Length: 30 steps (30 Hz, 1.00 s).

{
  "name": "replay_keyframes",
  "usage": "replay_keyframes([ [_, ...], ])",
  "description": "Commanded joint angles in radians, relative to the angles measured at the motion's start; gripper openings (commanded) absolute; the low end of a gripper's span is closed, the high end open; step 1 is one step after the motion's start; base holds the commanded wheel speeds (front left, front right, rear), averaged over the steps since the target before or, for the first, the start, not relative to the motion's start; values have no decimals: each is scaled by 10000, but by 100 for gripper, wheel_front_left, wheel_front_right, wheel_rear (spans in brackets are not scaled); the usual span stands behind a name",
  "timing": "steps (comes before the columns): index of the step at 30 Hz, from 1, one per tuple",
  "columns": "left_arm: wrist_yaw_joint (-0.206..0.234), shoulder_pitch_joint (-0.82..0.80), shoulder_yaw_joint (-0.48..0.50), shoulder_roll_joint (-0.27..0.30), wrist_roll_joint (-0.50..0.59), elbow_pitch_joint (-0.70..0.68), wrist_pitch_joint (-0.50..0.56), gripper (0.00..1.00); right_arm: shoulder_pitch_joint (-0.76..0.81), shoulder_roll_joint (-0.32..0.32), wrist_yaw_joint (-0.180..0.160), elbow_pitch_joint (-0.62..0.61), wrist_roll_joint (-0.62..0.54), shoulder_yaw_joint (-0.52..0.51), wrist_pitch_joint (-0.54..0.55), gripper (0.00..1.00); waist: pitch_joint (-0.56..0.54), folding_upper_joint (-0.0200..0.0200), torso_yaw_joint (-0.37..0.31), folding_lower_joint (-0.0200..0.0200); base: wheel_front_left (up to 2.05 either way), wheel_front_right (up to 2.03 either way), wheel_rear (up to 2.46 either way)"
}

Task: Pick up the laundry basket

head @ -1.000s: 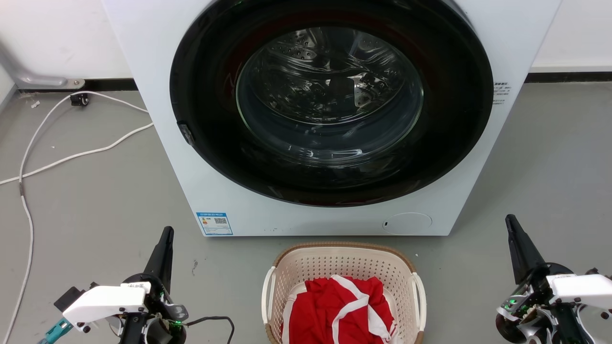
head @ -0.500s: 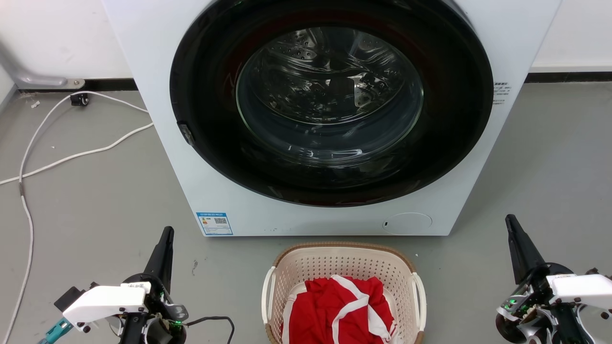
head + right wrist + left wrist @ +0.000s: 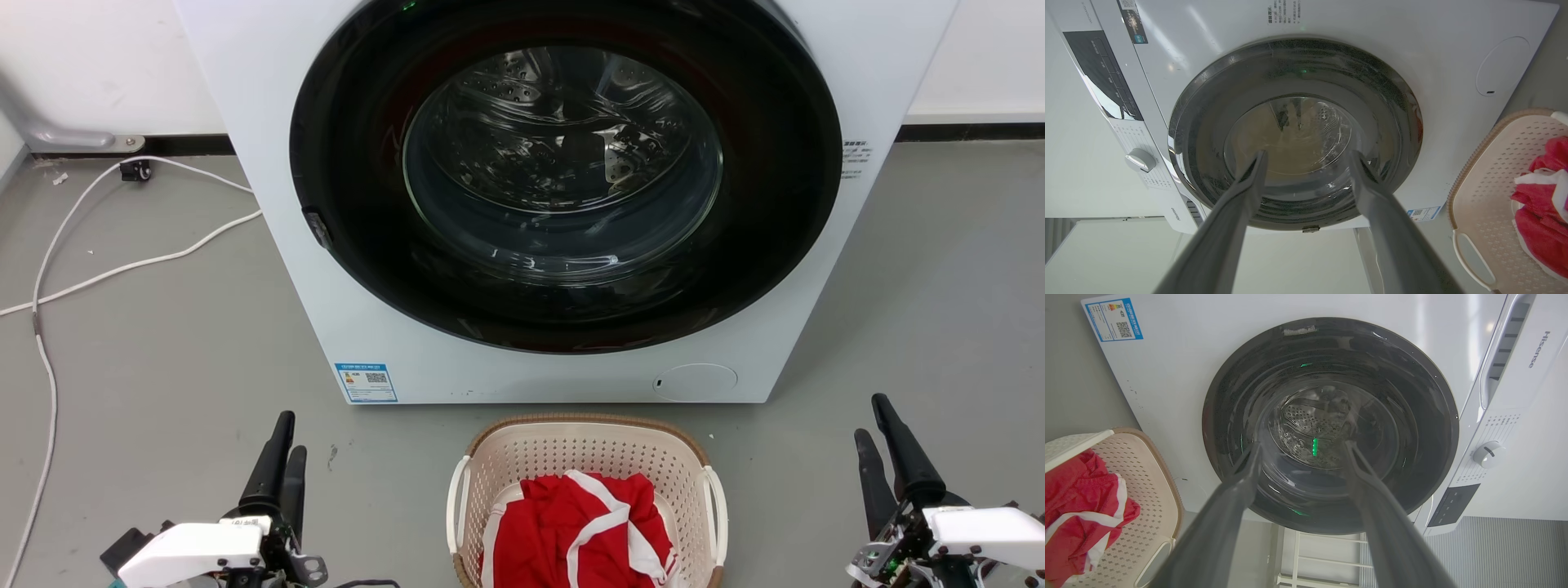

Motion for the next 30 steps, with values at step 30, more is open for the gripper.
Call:
replay_keyframes([
  [30,1224,404,824,25,5333,-2621,-1446,100,256,-1,3,-2270,-7505,-333,-1455,100,-89,-1,-7,0,0,0,0],
])
